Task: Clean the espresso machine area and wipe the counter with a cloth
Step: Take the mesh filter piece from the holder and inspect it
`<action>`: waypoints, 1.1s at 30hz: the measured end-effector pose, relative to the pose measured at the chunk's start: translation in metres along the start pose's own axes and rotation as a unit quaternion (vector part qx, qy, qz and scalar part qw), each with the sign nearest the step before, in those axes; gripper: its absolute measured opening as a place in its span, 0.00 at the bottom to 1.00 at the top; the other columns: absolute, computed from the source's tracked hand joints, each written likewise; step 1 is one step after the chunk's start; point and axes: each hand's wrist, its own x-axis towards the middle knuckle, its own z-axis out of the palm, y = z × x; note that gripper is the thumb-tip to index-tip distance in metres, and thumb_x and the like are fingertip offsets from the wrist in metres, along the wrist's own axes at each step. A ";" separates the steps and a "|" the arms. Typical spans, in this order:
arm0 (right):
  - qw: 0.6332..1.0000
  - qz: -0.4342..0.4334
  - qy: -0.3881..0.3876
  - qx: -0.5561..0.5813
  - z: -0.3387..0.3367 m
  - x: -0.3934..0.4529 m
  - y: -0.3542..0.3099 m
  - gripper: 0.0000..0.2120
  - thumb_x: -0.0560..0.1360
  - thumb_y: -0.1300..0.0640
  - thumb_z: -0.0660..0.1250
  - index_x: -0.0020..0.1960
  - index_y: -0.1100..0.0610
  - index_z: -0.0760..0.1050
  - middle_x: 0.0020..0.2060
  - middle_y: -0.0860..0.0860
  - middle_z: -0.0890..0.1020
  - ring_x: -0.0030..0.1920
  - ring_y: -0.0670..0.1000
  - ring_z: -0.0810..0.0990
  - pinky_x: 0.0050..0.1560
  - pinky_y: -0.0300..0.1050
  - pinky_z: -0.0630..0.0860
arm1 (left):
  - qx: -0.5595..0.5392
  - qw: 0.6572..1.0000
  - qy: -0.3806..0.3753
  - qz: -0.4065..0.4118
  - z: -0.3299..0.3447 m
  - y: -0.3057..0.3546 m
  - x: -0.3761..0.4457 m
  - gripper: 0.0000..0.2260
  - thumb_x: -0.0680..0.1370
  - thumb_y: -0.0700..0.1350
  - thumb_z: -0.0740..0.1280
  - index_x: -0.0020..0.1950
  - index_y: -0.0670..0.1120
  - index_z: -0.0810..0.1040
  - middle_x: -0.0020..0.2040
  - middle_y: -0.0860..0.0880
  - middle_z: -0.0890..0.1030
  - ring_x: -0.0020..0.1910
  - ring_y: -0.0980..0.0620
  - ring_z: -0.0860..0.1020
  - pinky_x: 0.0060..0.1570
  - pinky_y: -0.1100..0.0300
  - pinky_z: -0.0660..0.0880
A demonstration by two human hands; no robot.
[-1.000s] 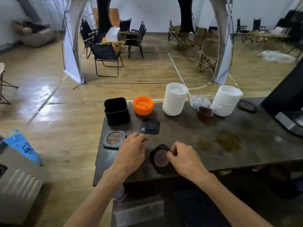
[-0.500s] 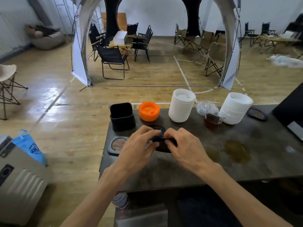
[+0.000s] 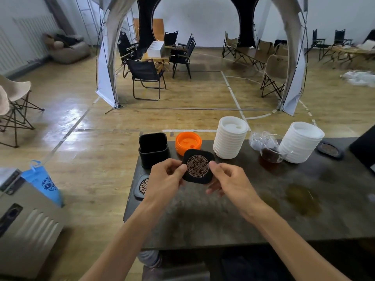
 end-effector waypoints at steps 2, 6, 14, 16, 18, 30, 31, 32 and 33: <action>1.000 -0.013 -0.008 0.000 0.005 0.002 -0.002 0.13 0.80 0.54 0.67 0.52 0.65 0.78 0.35 0.56 0.86 0.28 0.51 0.81 0.26 0.37 0.70 | -0.022 1.000 0.005 -0.010 0.000 -0.002 0.001 0.05 0.79 0.41 0.68 0.44 0.45 0.82 0.30 0.51 0.81 0.27 0.57 0.76 0.29 0.66 0.72; 0.997 -0.031 -0.074 0.016 0.005 0.003 -0.004 0.07 0.78 0.65 0.69 0.55 0.65 0.77 0.36 0.58 0.84 0.30 0.49 0.80 0.30 0.34 0.73 | -0.048 0.998 0.018 -0.026 -0.006 -0.007 0.004 0.04 0.79 0.42 0.68 0.46 0.46 0.83 0.33 0.50 0.82 0.29 0.56 0.77 0.30 0.65 0.72; 0.990 -0.074 -0.101 -0.065 0.013 0.032 -0.026 0.05 0.80 0.63 0.66 0.52 0.60 0.80 0.32 0.53 0.83 0.29 0.47 0.78 0.33 0.37 0.75 | -0.065 0.996 0.060 -0.029 -0.038 0.005 0.013 0.04 0.78 0.41 0.69 0.46 0.46 0.84 0.34 0.46 0.84 0.30 0.55 0.78 0.34 0.60 0.75; 0.991 -0.086 -0.084 -0.062 0.025 0.048 -0.037 0.08 0.81 0.61 0.63 0.46 0.58 0.80 0.30 0.55 0.81 0.26 0.47 0.76 0.29 0.37 0.73 | -0.068 0.994 0.078 -0.021 -0.050 0.014 0.020 0.04 0.78 0.40 0.69 0.46 0.45 0.83 0.34 0.46 0.83 0.30 0.54 0.77 0.36 0.57 0.76; 0.992 -0.093 -0.071 -0.052 0.039 0.066 -0.048 0.12 0.81 0.58 0.63 0.40 0.58 0.79 0.27 0.53 0.79 0.23 0.47 0.73 0.25 0.37 0.69 | -0.066 0.993 0.094 -0.013 -0.060 0.023 0.029 0.02 0.78 0.39 0.69 0.47 0.43 0.82 0.34 0.45 0.82 0.28 0.55 0.77 0.34 0.58 0.75; 0.965 -0.022 -0.017 -0.260 0.103 0.169 -0.065 0.13 0.75 0.58 0.69 0.33 0.56 0.71 0.23 0.51 0.66 0.23 0.50 0.61 0.27 0.41 0.57 | 0.316 0.942 0.095 -0.061 -0.102 0.011 0.116 0.18 0.77 0.48 0.64 0.29 0.42 0.75 0.28 0.44 0.76 0.35 0.43 0.77 0.35 0.55 0.69; 0.960 -0.016 -0.013 -0.281 0.105 0.172 -0.063 0.16 0.75 0.59 0.68 0.31 0.56 0.68 0.23 0.50 0.65 0.23 0.50 0.61 0.26 0.41 0.57 | 0.338 0.934 0.089 -0.069 -0.101 0.006 0.119 0.17 0.76 0.47 0.65 0.28 0.44 0.72 0.26 0.45 0.73 0.32 0.43 0.75 0.32 0.56 0.67; 0.954 -0.010 -0.011 -0.300 0.106 0.174 -0.060 0.18 0.75 0.59 0.68 0.30 0.56 0.65 0.23 0.51 0.65 0.24 0.51 0.62 0.26 0.42 0.57 | 0.353 0.929 0.085 -0.075 -0.100 0.002 0.121 0.16 0.74 0.47 0.65 0.27 0.45 0.70 0.25 0.46 0.70 0.30 0.44 0.73 0.30 0.57 0.65; 0.947 -0.007 -0.012 -0.320 0.106 0.176 -0.058 0.18 0.75 0.59 0.68 0.30 0.56 0.64 0.24 0.51 0.65 0.26 0.51 0.63 0.26 0.43 0.58 | 0.360 0.926 0.082 -0.082 -0.099 -0.001 0.122 0.16 0.73 0.47 0.66 0.26 0.46 0.69 0.24 0.47 0.69 0.28 0.45 0.71 0.29 0.58 0.64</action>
